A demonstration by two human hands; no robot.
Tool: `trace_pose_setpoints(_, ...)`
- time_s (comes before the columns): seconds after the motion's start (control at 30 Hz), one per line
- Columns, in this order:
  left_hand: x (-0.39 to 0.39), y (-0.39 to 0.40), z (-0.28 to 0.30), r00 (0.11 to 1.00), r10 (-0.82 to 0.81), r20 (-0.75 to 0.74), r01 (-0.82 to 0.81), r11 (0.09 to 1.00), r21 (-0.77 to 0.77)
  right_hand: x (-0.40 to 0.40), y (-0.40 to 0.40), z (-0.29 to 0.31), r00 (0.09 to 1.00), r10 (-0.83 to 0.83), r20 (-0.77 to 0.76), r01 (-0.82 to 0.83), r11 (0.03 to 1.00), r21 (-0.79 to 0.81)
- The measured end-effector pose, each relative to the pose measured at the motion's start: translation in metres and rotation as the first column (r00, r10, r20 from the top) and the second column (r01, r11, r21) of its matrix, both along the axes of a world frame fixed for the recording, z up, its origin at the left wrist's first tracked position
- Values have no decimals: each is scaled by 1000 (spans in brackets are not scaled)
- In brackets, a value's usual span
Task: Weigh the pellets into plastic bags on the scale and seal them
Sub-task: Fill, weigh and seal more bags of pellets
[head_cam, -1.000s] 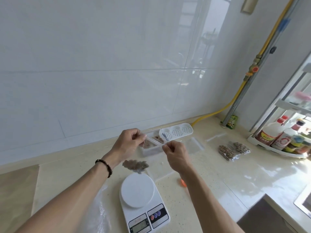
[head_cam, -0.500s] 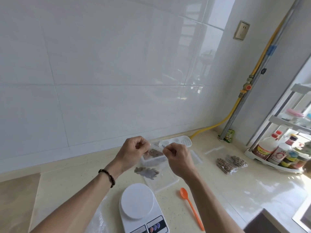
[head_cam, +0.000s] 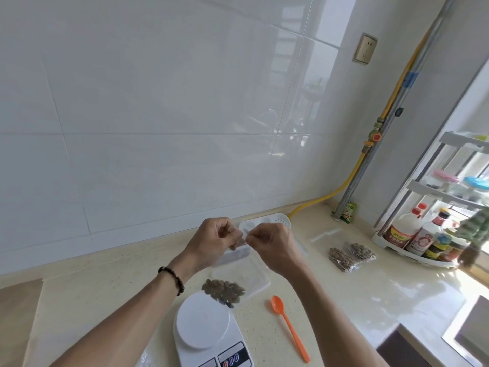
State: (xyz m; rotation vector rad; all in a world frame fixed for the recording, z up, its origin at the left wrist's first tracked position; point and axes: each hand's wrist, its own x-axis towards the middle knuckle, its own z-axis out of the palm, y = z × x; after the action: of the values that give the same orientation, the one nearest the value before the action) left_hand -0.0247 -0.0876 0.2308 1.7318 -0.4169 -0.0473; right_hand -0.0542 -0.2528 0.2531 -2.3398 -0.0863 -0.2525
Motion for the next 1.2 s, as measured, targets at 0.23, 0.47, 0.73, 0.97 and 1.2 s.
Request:
trace_pose_setpoints(0.23, 4, -15, 3, 995, -78, -64, 77, 997, -23, 3, -12, 0, 999, 32, 0, -32, 997, -64)
trace_pose_setpoints(0.47, 18, -39, -11, 997, -54, -64, 49, 996, -70, 2, -57, -10, 996, -13, -86, 21, 995, 99)
trace_pose_setpoints(0.73, 47, -105, -29, 991, -51, -124, 53, 999, 11, 40, -121, -35, 986, -115, -123, 131, 983, 132)
trace_pose_setpoints(0.97, 101, -216, -39, 984, -33, -176, 27, 999, -36, 78, -223, -82, 949, 52, -312, 143, 808, 571)
trace_pose_setpoints(1.2, 161, -339, -59, 941, 104, -321, -156, 978, -140, 98, -359, -137, 854, 116, -507, 272, 731, 626)
